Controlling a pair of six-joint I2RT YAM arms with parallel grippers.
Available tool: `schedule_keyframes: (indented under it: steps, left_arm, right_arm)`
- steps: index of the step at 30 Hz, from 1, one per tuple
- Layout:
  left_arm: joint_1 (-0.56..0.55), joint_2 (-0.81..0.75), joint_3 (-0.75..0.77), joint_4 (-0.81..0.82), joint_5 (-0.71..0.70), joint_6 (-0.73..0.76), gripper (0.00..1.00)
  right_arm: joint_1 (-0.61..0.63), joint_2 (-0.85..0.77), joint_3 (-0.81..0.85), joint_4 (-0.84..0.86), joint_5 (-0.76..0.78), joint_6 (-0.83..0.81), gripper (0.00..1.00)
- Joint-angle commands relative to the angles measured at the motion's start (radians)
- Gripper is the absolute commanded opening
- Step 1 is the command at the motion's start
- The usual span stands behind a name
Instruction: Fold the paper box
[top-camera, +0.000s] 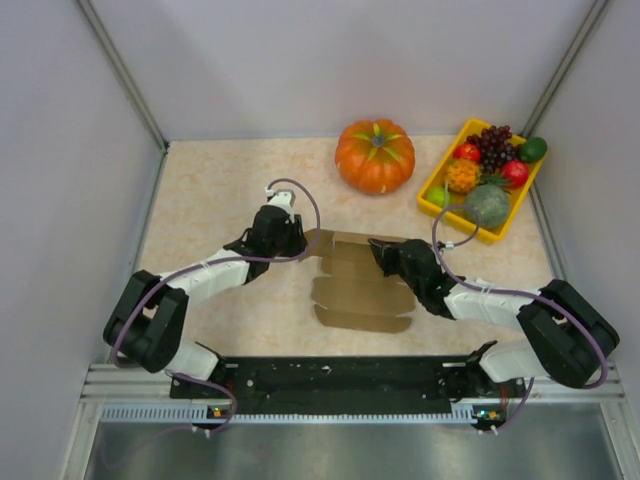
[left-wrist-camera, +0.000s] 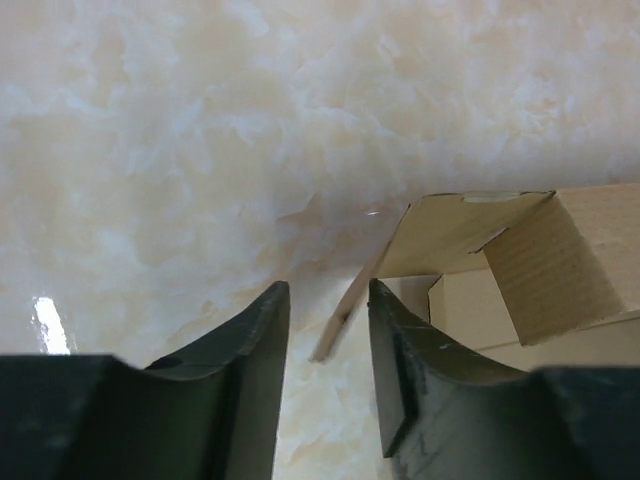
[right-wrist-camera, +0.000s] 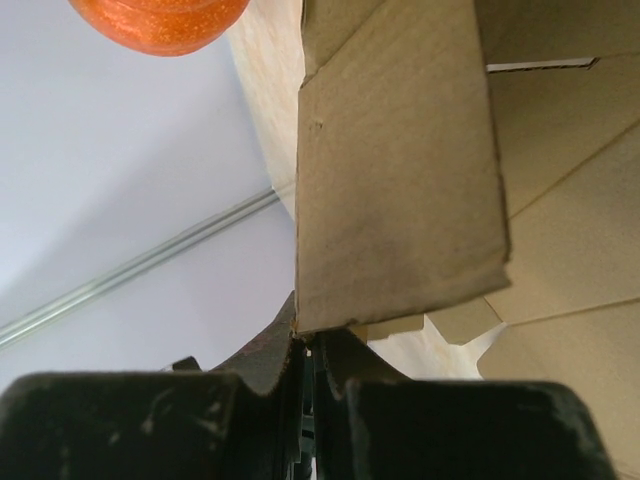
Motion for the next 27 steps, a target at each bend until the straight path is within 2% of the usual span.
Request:
schedule_keyframes:
  steps: [1, 4, 5, 8, 15, 21, 27]
  left_arm:
    - [0.003, 0.011, 0.042, 0.026, 0.016, 0.012, 0.3]
    - [0.0, -0.044, -0.04, 0.139, 0.041, -0.021, 0.19]
    - [-0.002, -0.056, -0.059, 0.161, 0.05, -0.034, 0.12]
    - [-0.016, -0.098, -0.105, 0.197, 0.042, -0.095, 0.0]
    - [-0.106, -0.171, -0.228, 0.316, 0.019, -0.232, 0.0]
    - [-0.172, -0.242, -0.266, 0.35, -0.01, -0.267, 0.0]
    - [-0.249, -0.191, -0.274, 0.401, -0.048, -0.276, 0.0]
  right_arm:
    - [-0.007, 0.001, 0.0, 0.08, 0.023, -0.058, 0.0]
    - [-0.005, -0.002, -0.036, 0.137, 0.033, -0.115, 0.0]
    - [-0.004, 0.001, -0.066, 0.205, 0.037, -0.129, 0.0]
    - [-0.001, 0.025, -0.12, 0.335, 0.054, -0.201, 0.0]
    - [0.013, 0.137, -0.142, 0.606, 0.069, -0.247, 0.0]
    - [0.018, 0.113, -0.145, 0.573, 0.08, -0.258, 0.0]
    - [0.022, 0.12, -0.158, 0.603, 0.065, -0.261, 0.0]
